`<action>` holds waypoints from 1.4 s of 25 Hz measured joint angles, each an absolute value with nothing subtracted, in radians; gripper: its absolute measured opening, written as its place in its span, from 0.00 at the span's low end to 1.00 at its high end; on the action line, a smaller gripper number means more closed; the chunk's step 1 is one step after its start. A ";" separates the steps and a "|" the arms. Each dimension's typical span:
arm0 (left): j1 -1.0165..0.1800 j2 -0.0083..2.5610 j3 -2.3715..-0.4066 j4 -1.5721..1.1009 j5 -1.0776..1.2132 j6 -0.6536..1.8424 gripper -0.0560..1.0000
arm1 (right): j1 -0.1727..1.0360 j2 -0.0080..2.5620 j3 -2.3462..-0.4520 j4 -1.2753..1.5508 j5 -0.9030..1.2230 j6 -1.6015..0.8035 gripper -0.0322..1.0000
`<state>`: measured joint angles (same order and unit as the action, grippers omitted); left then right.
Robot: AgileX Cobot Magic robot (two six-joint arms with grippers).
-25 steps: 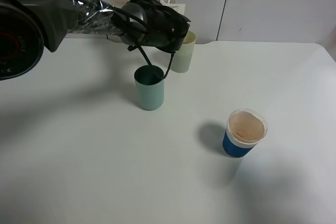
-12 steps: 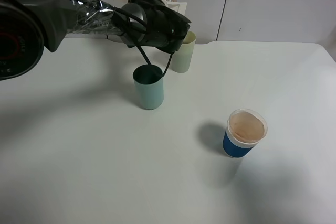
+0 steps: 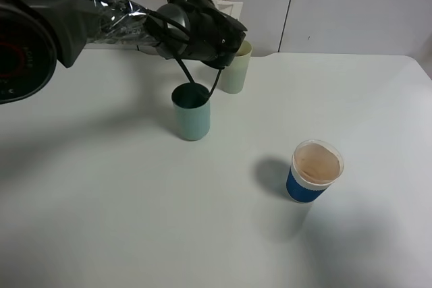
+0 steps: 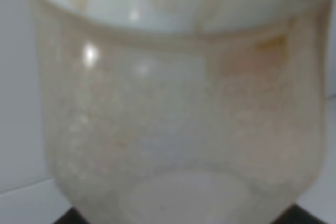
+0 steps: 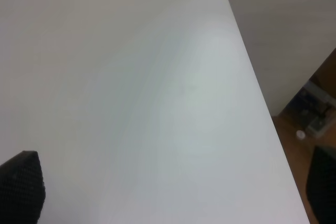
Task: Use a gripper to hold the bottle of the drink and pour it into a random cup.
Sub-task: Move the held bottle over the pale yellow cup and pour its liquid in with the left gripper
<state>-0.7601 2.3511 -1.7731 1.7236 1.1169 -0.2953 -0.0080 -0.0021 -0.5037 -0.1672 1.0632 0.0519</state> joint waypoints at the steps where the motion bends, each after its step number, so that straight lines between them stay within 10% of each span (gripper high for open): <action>1: -0.762 2.351 -1.773 1.725 1.117 -0.295 0.36 | -0.008 -0.002 -0.504 -0.167 1.063 0.052 0.99; 35: -0.798 2.250 -1.776 1.357 0.900 -0.297 0.36 | -0.008 -0.002 -0.504 -0.168 1.063 0.052 0.99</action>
<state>-0.7984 2.2499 -1.7758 1.3574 0.8996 -0.2973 -0.0080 -0.0021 -0.5037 -0.1682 1.0632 0.0519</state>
